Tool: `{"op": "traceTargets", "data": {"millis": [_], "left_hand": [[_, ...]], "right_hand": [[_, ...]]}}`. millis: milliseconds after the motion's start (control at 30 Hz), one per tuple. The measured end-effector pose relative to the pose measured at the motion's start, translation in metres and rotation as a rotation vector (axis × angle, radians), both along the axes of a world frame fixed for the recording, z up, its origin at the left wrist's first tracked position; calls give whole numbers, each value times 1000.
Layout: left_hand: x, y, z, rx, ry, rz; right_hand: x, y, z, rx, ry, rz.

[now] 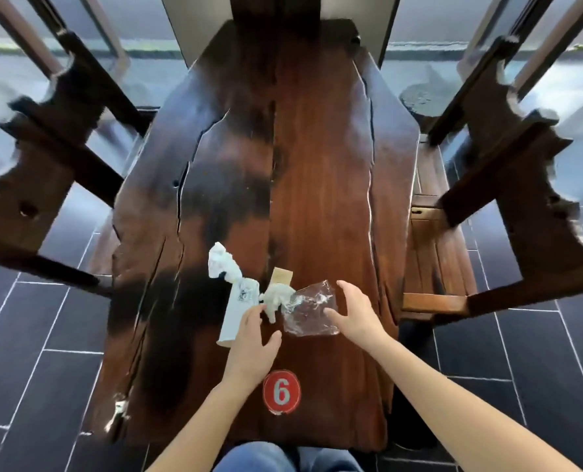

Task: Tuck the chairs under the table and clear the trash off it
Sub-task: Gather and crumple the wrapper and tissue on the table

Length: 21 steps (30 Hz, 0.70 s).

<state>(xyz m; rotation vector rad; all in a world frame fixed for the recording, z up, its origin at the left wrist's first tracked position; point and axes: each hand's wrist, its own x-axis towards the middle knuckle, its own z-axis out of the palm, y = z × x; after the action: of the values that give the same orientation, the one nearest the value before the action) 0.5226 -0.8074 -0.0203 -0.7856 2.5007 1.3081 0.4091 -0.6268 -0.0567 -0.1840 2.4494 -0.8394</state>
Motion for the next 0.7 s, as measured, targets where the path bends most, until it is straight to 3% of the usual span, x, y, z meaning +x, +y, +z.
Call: {"op": "traceTargets", "data": {"millis": [100,233,333,567,700], "left_hand": [[-34,-4,-14,128,-72,39],[-77,13,-38,108,-239,8],[-86,27,-51,176,-242,89],[-36,43,-62,220,-310,40],[-18,47,-56,273,-342,58]], "right_hand": [[-11,-20,-8,-23,-112,-120],[-18,-31,-30,67,-307,-209],[-17,-35,-40,80,-355,-269],[16,-9,-43,-105,-470,-298],[39,30,-26,-377,-610,-322]]}}
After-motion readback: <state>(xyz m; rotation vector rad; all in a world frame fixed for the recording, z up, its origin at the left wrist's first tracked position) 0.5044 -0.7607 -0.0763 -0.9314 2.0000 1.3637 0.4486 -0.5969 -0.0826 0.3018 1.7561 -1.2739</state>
